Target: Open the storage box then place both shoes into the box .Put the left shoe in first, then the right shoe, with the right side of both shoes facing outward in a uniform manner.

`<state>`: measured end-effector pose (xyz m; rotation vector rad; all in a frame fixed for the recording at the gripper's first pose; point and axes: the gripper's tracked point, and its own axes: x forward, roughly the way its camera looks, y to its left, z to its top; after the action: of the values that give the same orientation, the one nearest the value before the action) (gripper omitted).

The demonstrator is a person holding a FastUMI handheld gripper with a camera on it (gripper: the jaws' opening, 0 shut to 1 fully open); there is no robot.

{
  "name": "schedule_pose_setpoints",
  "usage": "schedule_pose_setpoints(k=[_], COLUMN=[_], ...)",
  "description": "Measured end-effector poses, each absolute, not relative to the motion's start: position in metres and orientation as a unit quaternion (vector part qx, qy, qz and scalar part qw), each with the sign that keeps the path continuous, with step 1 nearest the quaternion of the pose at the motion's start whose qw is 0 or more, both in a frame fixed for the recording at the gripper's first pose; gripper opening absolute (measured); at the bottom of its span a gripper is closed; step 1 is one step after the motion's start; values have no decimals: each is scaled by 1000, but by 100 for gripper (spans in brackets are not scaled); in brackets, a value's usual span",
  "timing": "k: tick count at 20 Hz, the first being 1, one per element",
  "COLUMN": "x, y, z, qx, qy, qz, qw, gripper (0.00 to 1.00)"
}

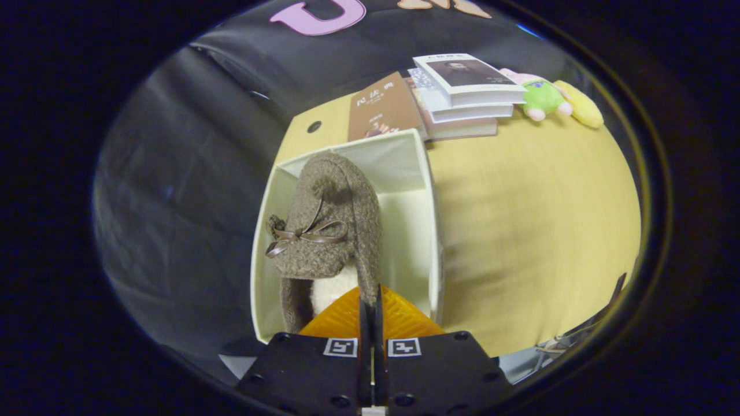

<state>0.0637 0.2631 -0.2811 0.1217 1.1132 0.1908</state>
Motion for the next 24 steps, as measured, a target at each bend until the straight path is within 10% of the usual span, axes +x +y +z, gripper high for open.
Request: schedule_pose_setpoints(k=[13,21,24], x=[69,84,91], y=[272,264,231], z=[-274,-179,-139], qx=[97,175,155], qy=[527,421,347], qz=[66,126,129], qw=[842,881,916], gripper=[16,100,100])
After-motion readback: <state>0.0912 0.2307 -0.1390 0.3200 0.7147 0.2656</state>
